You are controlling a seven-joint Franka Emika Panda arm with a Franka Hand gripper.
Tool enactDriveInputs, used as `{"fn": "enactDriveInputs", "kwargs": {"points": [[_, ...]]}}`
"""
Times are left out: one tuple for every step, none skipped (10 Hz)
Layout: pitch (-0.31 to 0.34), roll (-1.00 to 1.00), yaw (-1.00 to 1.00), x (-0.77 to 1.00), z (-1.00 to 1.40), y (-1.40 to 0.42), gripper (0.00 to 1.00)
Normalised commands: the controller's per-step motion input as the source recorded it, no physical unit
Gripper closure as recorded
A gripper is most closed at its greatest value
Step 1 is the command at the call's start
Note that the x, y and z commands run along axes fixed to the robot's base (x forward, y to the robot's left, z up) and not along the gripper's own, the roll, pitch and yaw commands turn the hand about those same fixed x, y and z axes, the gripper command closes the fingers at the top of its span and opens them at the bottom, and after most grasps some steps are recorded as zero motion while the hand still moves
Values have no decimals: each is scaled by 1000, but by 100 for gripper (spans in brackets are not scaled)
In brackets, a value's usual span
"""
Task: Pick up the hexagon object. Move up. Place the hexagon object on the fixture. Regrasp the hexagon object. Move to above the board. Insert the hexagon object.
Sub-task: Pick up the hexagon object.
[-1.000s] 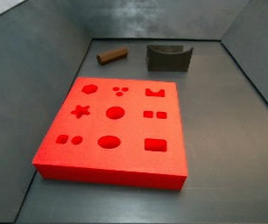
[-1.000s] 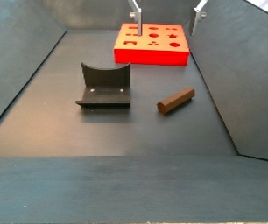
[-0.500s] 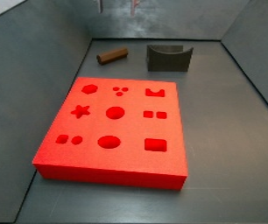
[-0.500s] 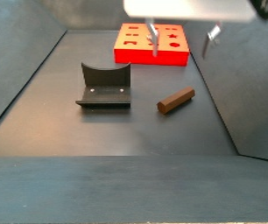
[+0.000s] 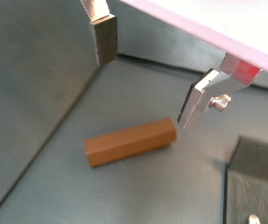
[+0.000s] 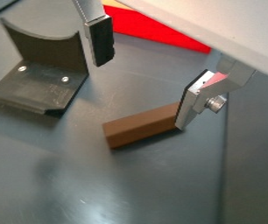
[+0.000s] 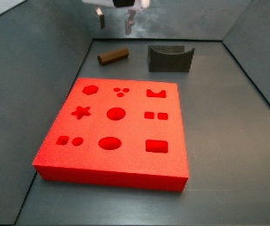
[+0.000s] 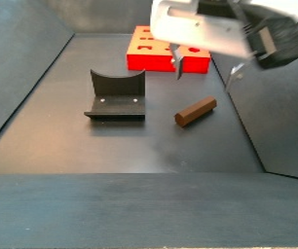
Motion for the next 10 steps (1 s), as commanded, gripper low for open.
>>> {"fn": "enactDriveInputs", "kwargs": {"points": [[0,36,-794,411,-817,14,0],[0,23,-746,351,-883,86,0],[0,0,-683,277,-980,183,0],[0,14,-643,223,-1000,243,0],[0,0,-637,77,-1000,251,0],[0,0,-569,0,-1000,171,0],[-13,0,-631,-491,-1000,0,0],[-63,0,-594,-554,-1000,0,0],[-187,79,-217,-649,-794,-251,0],[0,-20,0,-63,0,0,0]]}}
